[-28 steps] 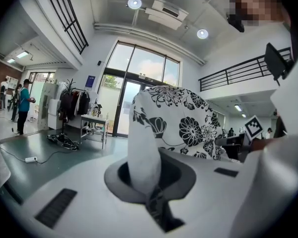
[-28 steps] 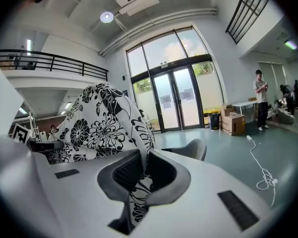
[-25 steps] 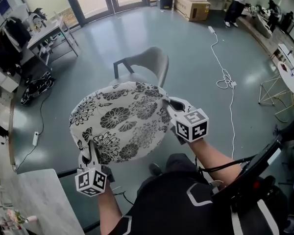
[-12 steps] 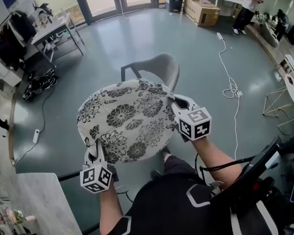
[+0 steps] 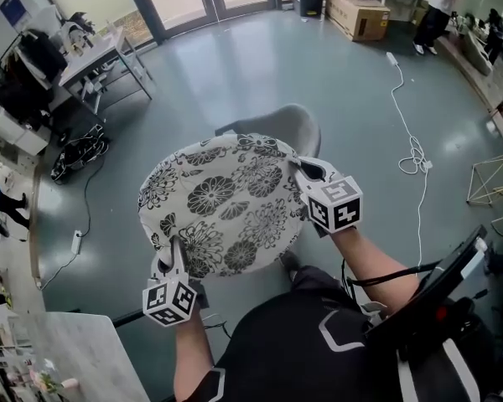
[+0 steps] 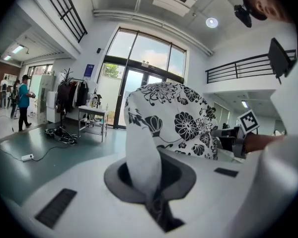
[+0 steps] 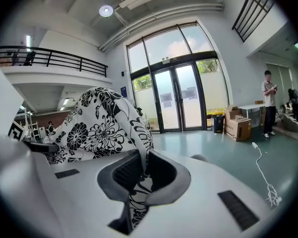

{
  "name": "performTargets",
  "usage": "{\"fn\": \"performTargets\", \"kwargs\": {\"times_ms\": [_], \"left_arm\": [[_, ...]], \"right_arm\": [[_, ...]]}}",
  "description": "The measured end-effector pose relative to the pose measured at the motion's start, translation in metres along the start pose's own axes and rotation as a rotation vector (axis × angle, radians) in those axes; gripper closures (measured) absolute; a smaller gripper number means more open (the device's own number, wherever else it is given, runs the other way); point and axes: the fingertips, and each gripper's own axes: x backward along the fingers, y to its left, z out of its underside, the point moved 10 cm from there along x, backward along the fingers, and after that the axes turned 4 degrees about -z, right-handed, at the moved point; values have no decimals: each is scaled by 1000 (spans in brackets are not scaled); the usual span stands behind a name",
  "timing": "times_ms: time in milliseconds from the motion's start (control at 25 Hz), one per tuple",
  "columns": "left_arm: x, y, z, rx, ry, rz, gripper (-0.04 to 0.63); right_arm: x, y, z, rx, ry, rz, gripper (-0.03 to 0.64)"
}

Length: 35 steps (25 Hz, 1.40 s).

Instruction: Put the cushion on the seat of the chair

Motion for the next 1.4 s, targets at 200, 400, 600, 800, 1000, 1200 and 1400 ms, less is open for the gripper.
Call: {"fn": "performTargets", "kwargs": {"times_ms": [200,400,600,800,1000,1200,1400], "left_arm": [[-82,-17,-36,-15,29,-15,575],[-96,-9,-19,-33,63,-25,575],[-102,-9,-13,-27,100,-55,575],[-130,1,13,-29,142,-64,575],[-180,21,36,9,184,-68,575],[-224,30,66,44,249,-21,575],[-269,68,68,37,357,13,575]], "right_arm": [[-62,-65,-33,-2,32,-19,589],[-82,-70,-7,-34,61,-20,589],[-91,-74,-1,-27,103,-38,589],[-123,-85,25,-15,153,-43,589],[-173,-98,49,8,221,-18,589],[-195,-113,77,43,324,49,589],[-245,-111,81,51,436,72,589]]}}
